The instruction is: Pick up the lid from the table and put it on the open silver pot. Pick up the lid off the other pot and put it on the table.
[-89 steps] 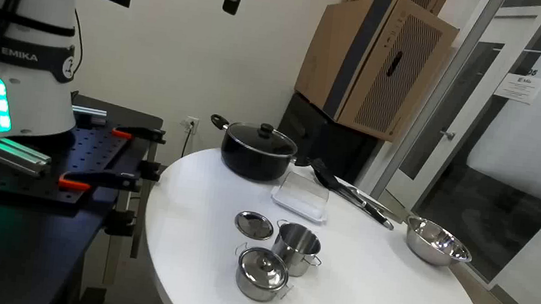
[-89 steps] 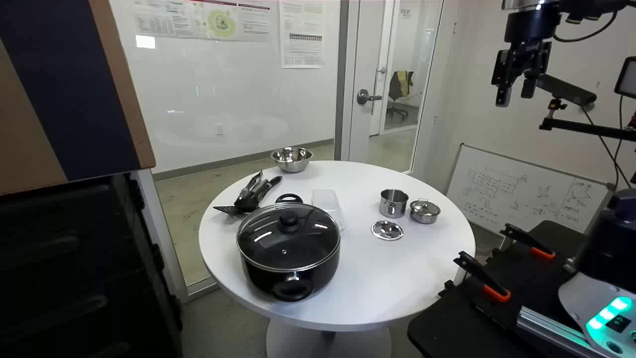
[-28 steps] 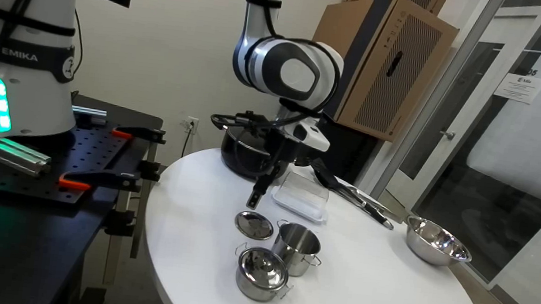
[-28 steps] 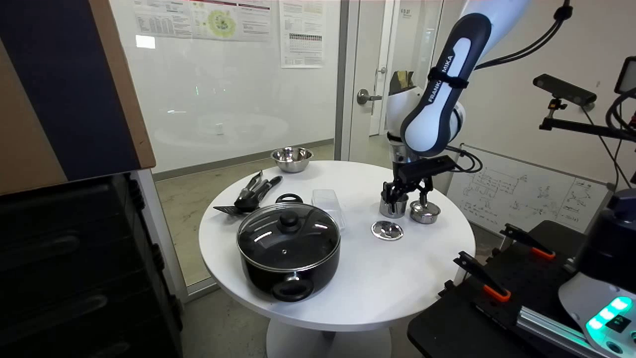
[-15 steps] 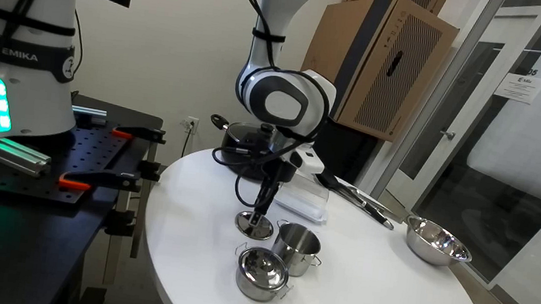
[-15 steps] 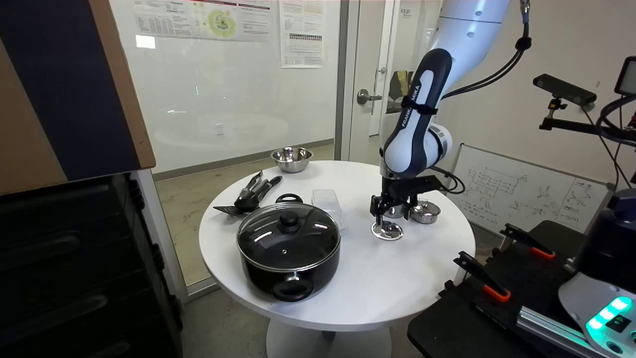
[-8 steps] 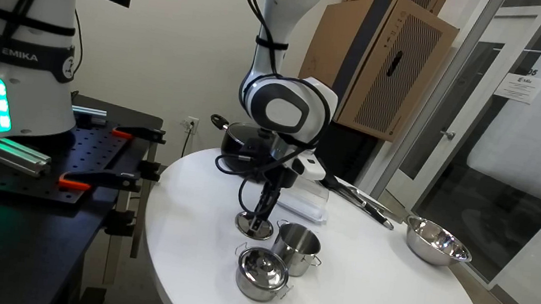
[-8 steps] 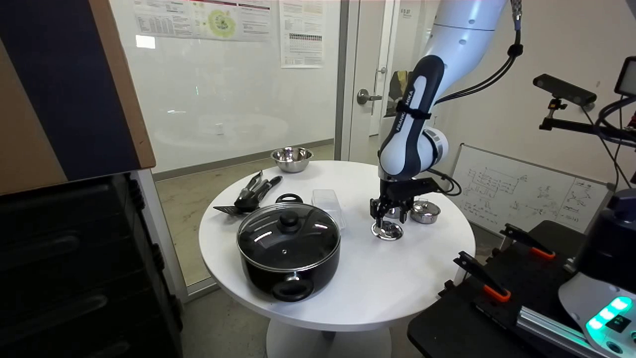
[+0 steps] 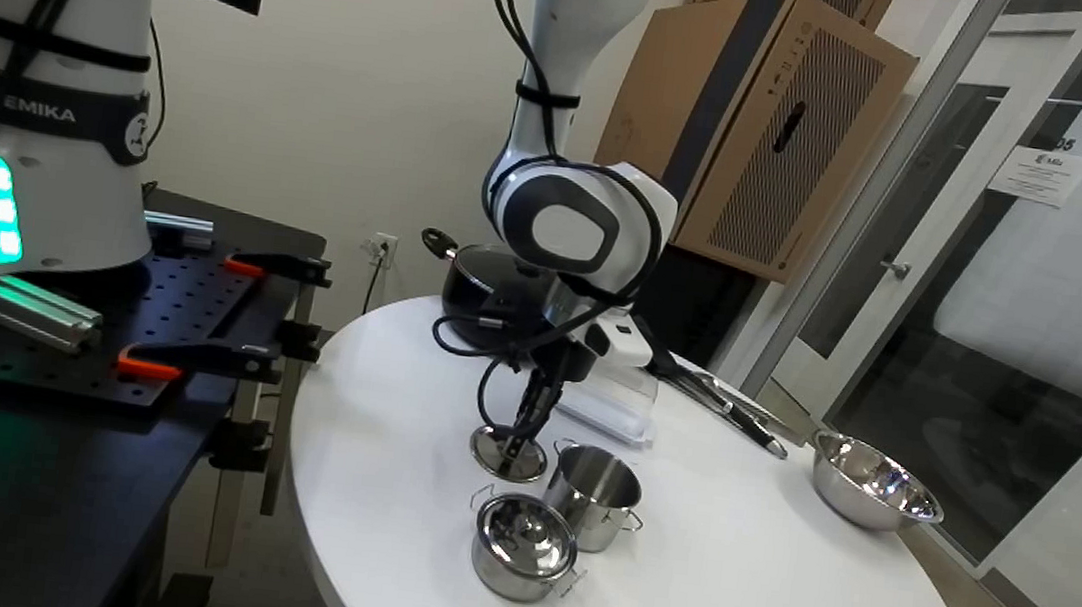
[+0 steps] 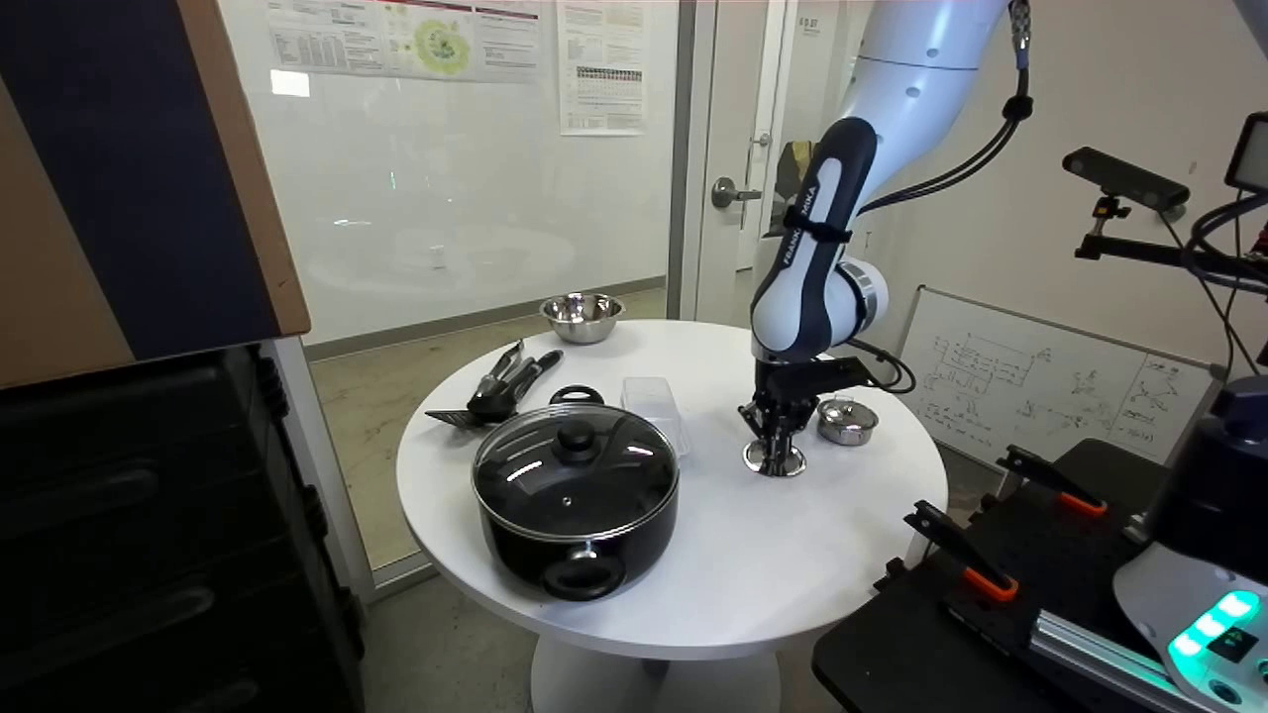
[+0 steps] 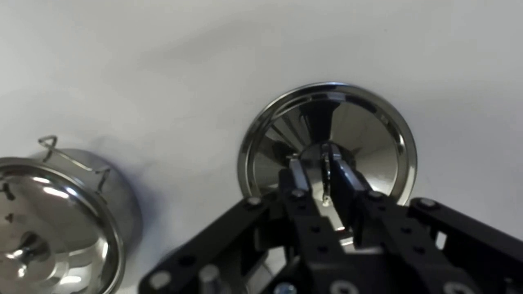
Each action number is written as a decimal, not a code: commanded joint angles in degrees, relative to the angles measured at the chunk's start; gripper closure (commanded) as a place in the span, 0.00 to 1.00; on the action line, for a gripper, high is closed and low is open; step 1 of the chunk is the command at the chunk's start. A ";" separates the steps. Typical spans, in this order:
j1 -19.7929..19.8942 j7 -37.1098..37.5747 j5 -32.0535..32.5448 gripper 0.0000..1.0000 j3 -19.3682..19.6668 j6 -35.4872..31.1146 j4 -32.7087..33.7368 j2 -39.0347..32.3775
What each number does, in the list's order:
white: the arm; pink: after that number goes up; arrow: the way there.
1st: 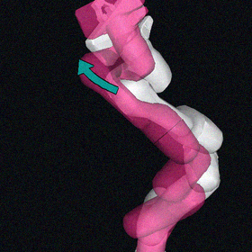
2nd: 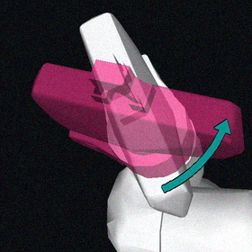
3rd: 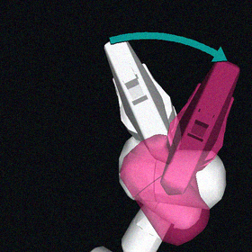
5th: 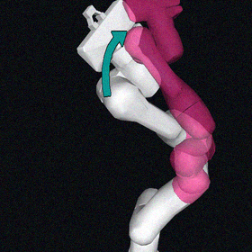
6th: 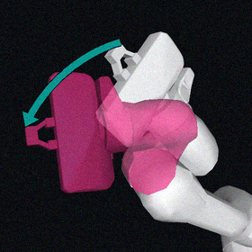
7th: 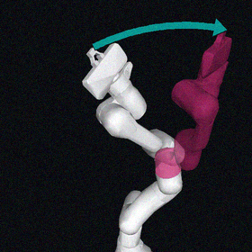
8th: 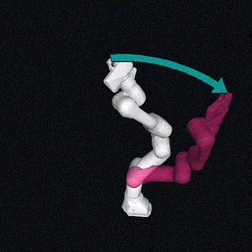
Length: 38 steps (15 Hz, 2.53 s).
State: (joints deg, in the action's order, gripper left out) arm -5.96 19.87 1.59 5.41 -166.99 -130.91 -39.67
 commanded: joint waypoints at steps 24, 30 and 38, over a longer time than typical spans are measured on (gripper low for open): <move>8.72 -9.21 -10.23 1.00 -6.88 9.32 -2.04 15.79; 12.33 -8.85 -14.12 1.00 -4.68 13.43 2.02 16.32; 12.99 -6.35 -14.86 1.00 -1.96 16.12 7.71 9.68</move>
State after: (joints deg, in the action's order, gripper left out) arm 7.43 12.50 -12.01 3.00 -153.04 -126.53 -26.81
